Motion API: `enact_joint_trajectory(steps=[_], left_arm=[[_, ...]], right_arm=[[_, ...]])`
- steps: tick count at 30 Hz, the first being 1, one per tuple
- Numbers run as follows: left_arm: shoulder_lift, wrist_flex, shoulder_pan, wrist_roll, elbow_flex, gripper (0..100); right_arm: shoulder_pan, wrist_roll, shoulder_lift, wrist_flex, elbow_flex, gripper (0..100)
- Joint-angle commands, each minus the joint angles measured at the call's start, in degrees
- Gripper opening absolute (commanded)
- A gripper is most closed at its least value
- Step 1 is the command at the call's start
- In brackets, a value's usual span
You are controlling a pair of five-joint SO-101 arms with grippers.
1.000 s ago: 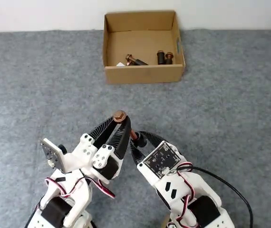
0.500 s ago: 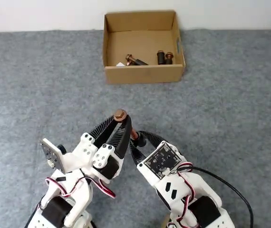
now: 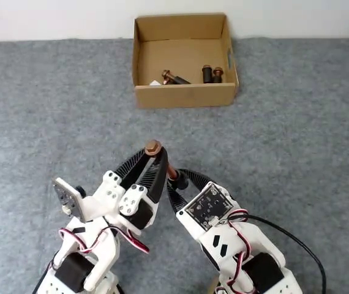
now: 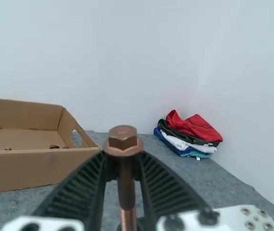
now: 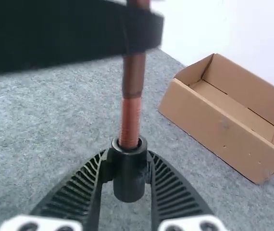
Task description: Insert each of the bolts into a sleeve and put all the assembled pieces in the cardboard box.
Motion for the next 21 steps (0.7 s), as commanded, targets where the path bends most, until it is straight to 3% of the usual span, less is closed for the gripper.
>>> enact_joint_trajectory(steps=[1,8,13,21], left_arm=[[-0.18,-1.05,-0.09,-0.62,-0.48,0],[-0.53,10.11,5.8,-1.23,-0.92,0],[-0.53,13.71,9.14,-8.09,-0.66,0],[-0.53,21.01,8.97,-15.21,-0.92,4]], right_arm=[[-0.13,0.62,-0.48,-1.1,-1.85,0.9],[-0.13,0.62,-0.48,-1.1,-1.85,0.9],[-0.13,0.62,-0.48,-1.1,-1.85,0.9],[0.04,0.62,-0.48,-1.1,-1.67,0.9]])
